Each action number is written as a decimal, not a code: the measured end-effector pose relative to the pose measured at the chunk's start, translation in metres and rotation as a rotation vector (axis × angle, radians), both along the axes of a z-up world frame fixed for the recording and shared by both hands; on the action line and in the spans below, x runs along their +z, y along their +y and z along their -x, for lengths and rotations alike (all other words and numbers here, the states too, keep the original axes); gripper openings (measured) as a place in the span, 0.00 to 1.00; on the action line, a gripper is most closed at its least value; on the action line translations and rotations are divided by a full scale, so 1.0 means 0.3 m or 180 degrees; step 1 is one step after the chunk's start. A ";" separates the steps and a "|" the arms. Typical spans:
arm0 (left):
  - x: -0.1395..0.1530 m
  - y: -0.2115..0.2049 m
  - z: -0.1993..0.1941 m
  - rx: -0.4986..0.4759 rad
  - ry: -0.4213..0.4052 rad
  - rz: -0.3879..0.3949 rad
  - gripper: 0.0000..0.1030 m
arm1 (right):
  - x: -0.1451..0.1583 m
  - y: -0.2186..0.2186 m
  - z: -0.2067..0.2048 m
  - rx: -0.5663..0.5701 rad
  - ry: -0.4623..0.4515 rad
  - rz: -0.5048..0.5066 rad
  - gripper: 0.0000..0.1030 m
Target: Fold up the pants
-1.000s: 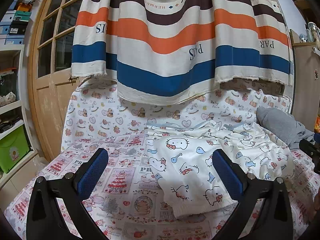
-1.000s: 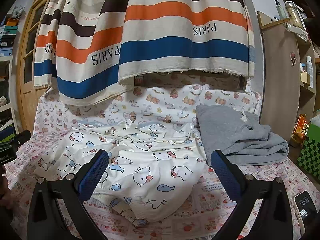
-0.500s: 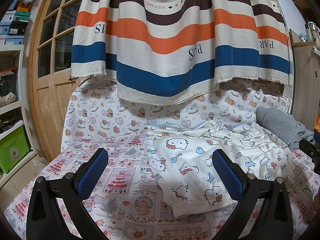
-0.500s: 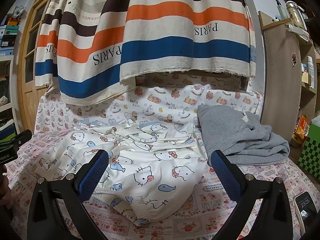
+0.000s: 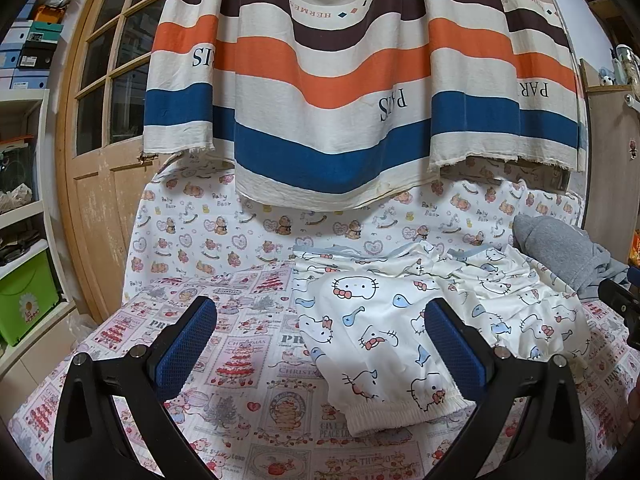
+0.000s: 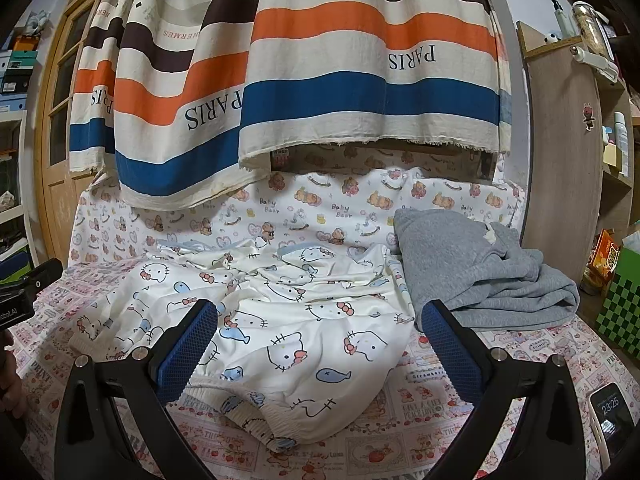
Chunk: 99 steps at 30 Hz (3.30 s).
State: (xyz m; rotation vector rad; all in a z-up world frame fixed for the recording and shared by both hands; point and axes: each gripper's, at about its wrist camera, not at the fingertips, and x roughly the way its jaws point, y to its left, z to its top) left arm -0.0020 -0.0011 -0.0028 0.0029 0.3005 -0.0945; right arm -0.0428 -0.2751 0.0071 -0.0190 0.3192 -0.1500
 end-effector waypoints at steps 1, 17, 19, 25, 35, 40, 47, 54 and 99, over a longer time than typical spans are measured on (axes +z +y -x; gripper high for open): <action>0.000 0.000 0.000 -0.0001 -0.0001 0.0000 1.00 | 0.000 -0.001 0.000 0.0000 0.0002 -0.0001 0.99; 0.000 0.002 0.000 -0.0005 0.0000 -0.0002 1.00 | -0.001 0.002 0.002 0.0005 0.0006 -0.0006 0.99; 0.000 0.002 -0.001 -0.0004 0.0000 -0.0001 1.00 | -0.001 0.002 0.001 0.0004 0.0006 -0.0006 0.99; 0.001 0.002 -0.001 -0.0005 0.0000 -0.0001 1.00 | -0.001 0.002 0.001 0.0004 0.0008 -0.0006 0.99; 0.001 0.003 -0.001 -0.0003 0.0001 -0.0003 1.00 | 0.000 0.002 0.000 0.0003 0.0012 -0.0006 0.99; 0.002 0.007 0.000 0.0005 -0.0001 -0.0003 1.00 | -0.001 0.002 0.001 0.0002 0.0010 -0.0006 0.99; 0.002 0.007 0.000 0.0004 0.0000 -0.0003 1.00 | 0.000 0.002 0.000 0.0004 0.0009 -0.0006 0.99; 0.002 0.007 0.000 0.0003 0.0001 -0.0006 1.00 | 0.000 0.002 0.001 0.0003 0.0008 -0.0006 0.99; -0.143 -0.058 -0.124 -0.0376 0.1569 -0.0237 0.50 | -0.111 -0.027 -0.033 0.0578 0.1415 -0.0538 0.61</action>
